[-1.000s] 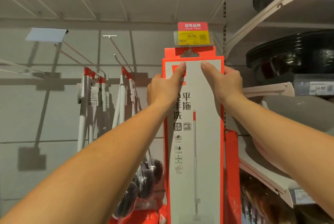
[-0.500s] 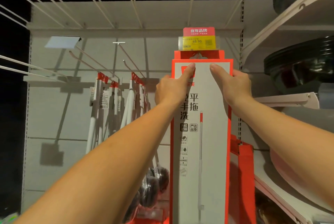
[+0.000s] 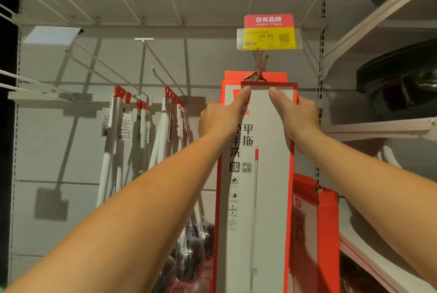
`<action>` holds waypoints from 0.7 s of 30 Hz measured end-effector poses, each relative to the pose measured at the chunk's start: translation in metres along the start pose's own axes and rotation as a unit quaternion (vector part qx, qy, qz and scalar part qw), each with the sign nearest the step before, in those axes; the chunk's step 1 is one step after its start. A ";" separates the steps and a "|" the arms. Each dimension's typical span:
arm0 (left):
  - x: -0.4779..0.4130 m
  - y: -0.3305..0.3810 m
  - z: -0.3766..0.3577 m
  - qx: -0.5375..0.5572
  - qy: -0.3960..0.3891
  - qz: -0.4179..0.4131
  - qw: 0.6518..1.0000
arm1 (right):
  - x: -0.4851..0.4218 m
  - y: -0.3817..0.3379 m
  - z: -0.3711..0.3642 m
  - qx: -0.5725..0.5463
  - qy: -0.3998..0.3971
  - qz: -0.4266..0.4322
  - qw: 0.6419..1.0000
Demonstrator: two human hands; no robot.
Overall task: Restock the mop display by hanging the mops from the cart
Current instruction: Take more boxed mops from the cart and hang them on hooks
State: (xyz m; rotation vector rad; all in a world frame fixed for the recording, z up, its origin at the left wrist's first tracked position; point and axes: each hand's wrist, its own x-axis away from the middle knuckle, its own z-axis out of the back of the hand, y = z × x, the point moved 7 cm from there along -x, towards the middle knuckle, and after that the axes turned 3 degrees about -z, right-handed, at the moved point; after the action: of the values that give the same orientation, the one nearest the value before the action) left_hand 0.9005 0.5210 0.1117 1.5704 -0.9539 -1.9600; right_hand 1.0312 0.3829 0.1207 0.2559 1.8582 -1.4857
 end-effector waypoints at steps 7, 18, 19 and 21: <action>-0.030 -0.025 -0.018 -0.009 -0.013 -0.007 1.000 | -0.015 0.020 -0.010 0.019 0.019 -0.021 0.999; -0.036 -0.040 -0.032 -0.007 0.016 -0.026 1.000 | -0.024 0.034 -0.012 0.031 0.044 0.008 0.999; -0.034 -0.041 -0.033 -0.011 0.017 -0.023 1.000 | -0.022 0.035 -0.011 0.036 0.044 0.009 0.998; -0.031 -0.040 -0.033 -0.013 0.018 -0.019 1.000 | -0.019 0.035 -0.010 0.042 0.046 0.014 0.998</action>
State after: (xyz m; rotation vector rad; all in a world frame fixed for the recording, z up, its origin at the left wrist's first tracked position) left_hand 0.9425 0.5618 0.0979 1.6144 -0.8870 -1.9541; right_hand 1.0603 0.4084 0.1070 0.3948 1.8573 -1.5578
